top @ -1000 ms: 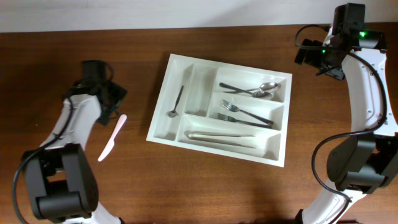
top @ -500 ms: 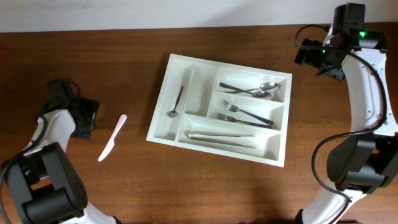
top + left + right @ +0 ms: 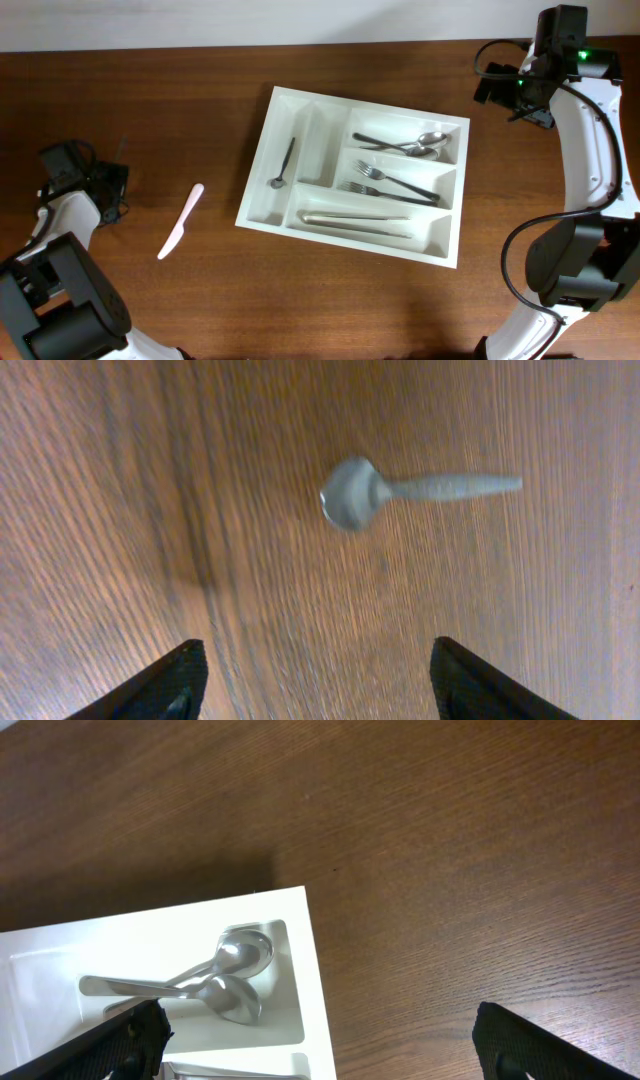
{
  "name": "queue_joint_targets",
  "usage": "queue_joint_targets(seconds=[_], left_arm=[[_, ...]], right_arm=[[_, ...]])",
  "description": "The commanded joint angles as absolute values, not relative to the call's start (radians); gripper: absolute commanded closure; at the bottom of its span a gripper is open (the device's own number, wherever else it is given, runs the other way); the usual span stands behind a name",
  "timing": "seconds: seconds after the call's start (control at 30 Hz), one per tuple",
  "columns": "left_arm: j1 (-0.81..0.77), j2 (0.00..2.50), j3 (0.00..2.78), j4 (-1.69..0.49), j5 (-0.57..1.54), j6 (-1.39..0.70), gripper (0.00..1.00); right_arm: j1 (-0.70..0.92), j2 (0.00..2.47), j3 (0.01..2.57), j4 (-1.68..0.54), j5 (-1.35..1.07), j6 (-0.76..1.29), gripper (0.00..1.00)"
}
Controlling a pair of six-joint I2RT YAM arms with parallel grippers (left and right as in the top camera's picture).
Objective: Pack container
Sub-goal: 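Move the left gripper back left over the second small spoon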
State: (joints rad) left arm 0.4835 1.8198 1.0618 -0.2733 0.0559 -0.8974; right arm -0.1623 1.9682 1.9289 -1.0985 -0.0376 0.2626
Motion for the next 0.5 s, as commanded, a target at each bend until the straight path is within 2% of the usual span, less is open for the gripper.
queue_joint_targets(seconds=[0.0, 0.1, 0.47], left_arm=[[0.507, 1.863, 1.051, -0.246, 0.065, -0.869, 0.32], [0.507, 1.903, 1.051, -0.208, 0.088, -0.865, 0.39], [0.507, 2.045, 1.052, -0.083, 0.12, -0.866, 0.45]], right_arm=[[-0.164, 1.971, 1.945, -1.099, -0.025, 0.271, 0.01], [-0.164, 1.971, 1.945, -1.099, -0.025, 0.271, 0.01], [-0.164, 1.971, 1.945, -1.099, -0.025, 0.271, 0.01]])
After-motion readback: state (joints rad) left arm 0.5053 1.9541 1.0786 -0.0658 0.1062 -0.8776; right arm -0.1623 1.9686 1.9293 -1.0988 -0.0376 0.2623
